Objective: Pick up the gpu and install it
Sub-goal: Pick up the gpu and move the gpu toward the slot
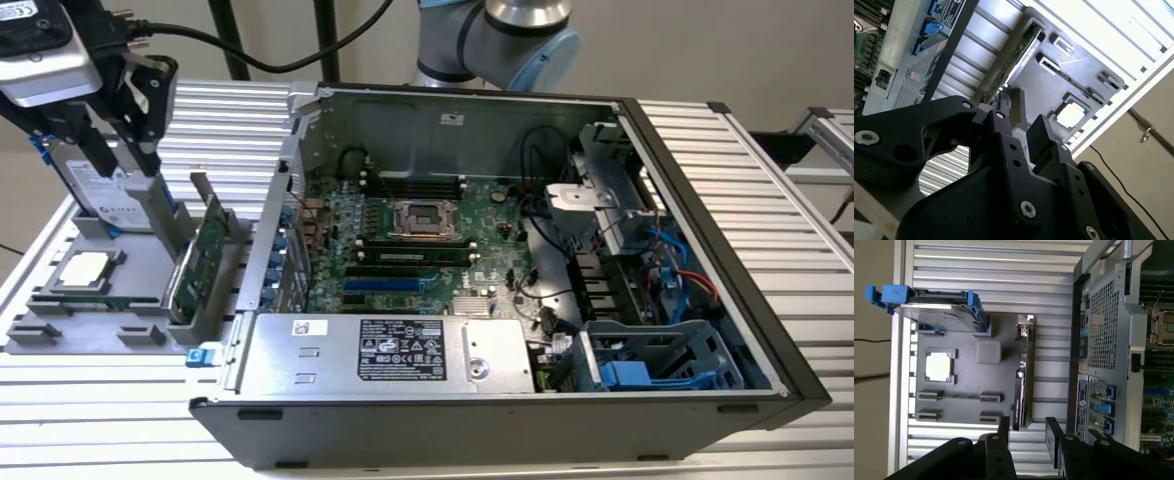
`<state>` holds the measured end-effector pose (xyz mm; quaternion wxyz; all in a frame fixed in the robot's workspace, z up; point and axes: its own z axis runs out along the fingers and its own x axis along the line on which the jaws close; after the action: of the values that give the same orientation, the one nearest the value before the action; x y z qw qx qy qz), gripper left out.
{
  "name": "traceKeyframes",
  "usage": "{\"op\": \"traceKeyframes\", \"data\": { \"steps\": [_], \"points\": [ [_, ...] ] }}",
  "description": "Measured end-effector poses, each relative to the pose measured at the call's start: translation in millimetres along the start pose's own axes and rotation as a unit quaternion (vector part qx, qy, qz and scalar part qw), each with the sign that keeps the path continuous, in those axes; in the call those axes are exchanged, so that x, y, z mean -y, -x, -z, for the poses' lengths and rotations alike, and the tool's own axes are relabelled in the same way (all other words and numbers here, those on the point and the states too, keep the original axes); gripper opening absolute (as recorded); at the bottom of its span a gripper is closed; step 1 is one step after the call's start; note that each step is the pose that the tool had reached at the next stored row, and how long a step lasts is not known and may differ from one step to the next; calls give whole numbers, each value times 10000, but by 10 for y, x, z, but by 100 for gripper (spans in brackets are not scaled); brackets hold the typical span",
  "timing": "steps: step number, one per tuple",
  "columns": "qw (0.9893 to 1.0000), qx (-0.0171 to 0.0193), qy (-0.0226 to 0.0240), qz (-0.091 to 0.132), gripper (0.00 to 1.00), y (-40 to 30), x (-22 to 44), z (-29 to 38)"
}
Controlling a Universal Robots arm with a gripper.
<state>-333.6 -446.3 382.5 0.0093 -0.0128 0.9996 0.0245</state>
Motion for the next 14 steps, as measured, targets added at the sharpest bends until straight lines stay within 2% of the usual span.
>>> {"op": "traceKeyframes", "data": {
  "steps": [7,14],
  "points": [
    [10000,0,0,0,100,3,1,-13],
    [10000,0,1,0,100,16,1,-57]
  ]
}}
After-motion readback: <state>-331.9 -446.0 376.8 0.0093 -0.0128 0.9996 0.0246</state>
